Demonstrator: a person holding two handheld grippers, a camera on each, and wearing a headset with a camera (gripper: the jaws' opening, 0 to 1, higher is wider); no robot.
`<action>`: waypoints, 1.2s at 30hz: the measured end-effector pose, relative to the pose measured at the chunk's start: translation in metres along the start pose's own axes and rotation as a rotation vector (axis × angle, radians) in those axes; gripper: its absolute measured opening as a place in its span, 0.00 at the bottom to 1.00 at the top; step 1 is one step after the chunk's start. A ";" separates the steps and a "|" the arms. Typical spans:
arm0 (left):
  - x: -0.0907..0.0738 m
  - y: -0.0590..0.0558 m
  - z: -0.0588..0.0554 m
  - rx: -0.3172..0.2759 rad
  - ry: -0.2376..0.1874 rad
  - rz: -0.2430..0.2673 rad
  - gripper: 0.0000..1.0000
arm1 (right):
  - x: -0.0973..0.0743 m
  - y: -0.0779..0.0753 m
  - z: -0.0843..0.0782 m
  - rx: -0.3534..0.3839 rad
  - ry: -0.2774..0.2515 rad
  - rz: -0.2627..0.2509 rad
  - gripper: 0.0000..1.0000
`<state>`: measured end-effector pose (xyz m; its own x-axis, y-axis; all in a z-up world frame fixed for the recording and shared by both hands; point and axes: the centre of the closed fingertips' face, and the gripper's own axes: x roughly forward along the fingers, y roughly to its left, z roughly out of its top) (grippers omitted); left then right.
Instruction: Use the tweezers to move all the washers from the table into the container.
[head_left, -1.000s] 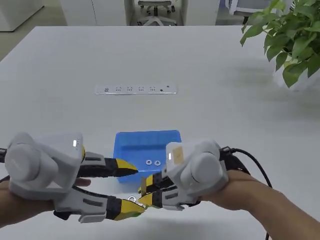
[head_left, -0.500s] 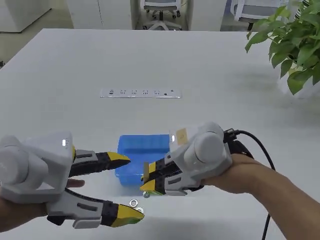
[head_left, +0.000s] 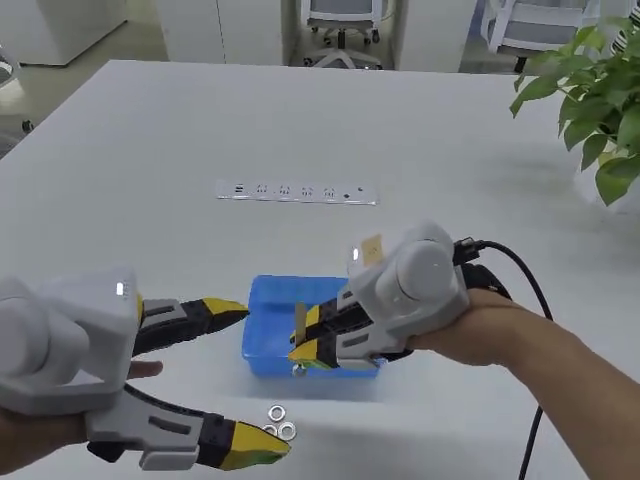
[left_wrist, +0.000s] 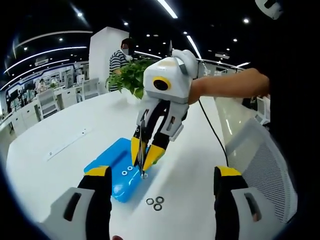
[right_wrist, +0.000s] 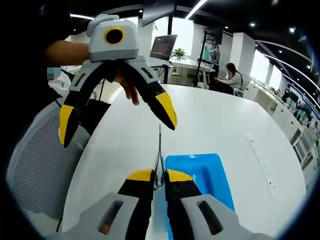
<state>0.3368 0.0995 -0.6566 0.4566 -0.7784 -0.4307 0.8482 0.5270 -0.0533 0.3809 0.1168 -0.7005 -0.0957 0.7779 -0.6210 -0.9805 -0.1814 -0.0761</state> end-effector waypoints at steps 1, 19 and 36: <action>-0.001 0.000 0.000 -0.003 -0.001 0.003 0.90 | 0.000 -0.002 0.001 0.000 -0.002 -0.001 0.10; -0.012 0.016 -0.001 -0.035 -0.023 0.055 0.99 | 0.019 -0.032 -0.007 -0.002 0.003 -0.030 0.10; -0.010 0.030 -0.004 -0.037 -0.024 0.067 0.98 | 0.039 -0.047 -0.027 0.008 0.020 -0.026 0.10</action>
<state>0.3566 0.1242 -0.6572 0.5184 -0.7489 -0.4129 0.8054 0.5898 -0.0585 0.4275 0.1390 -0.7421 -0.0665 0.7701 -0.6345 -0.9840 -0.1559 -0.0861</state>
